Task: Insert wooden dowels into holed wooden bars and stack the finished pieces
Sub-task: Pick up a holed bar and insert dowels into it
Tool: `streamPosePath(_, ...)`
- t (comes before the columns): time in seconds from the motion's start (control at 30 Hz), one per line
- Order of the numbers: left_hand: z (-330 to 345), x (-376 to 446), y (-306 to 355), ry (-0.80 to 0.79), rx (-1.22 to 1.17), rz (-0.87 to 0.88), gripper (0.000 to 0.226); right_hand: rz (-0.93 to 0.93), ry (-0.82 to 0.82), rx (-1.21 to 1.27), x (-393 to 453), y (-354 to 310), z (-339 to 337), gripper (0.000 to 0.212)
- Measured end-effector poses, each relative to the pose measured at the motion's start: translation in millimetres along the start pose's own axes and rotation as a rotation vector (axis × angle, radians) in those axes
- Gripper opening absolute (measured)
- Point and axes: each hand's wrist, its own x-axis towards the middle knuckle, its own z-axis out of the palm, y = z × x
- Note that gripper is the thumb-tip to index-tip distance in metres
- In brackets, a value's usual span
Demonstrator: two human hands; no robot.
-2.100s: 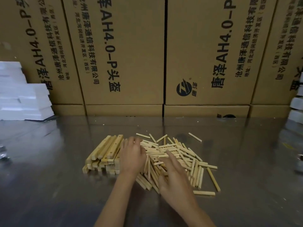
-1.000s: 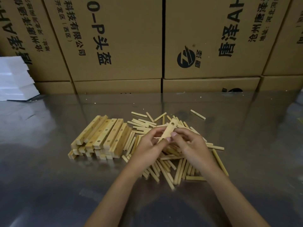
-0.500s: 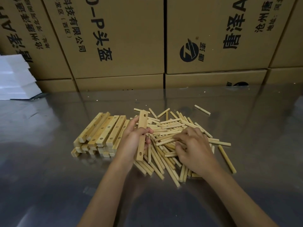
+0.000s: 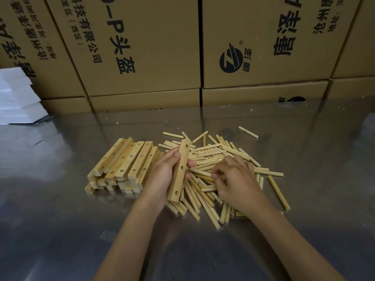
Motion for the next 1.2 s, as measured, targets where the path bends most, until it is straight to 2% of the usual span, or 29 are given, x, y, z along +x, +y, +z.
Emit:
streamPosePath(0.13,0,-1,2,-0.024,-0.061,-0.042,0.03,0.059,0.071,0.093,-1,-5,-5,0.015)
streamPosePath(0.3,2,-5,5,-0.058,-0.036,-0.068,0.033,0.103,0.197,0.418,-5,-9,-22,0.014)
streamPosePath(0.43,4,-8,7,-0.086,-0.031,-0.063,0.032,0.042,0.206,0.387,-9,-19,-26,0.025)
streamPosePath(0.6,2,-9,8,-0.095,0.031,-0.043,0.028,-0.009,0.22,0.339,-8,-19,-30,0.029)
streamPosePath(0.9,5,-13,7,-0.177,0.203,0.014,0.032,0.023,0.277,0.393,-9,-19,-31,0.018)
streamPosePath(1.0,5,-12,6,-0.183,0.179,0.015,0.032,0.062,0.257,0.481,-9,-18,-31,0.017)
streamPosePath(1.07,5,-10,6,-0.178,0.121,-0.01,0.031,0.115,0.22,0.639,-8,-20,-33,0.018)
streamPosePath(1.13,3,-7,6,-0.146,0.03,-0.052,0.03,0.226,0.154,0.826,-7,-21,-34,0.037)
streamPosePath(1.2,1,-4,6,-0.108,-0.079,-0.074,0.033,0.26,0.113,0.875,-5,-18,-35,0.04)
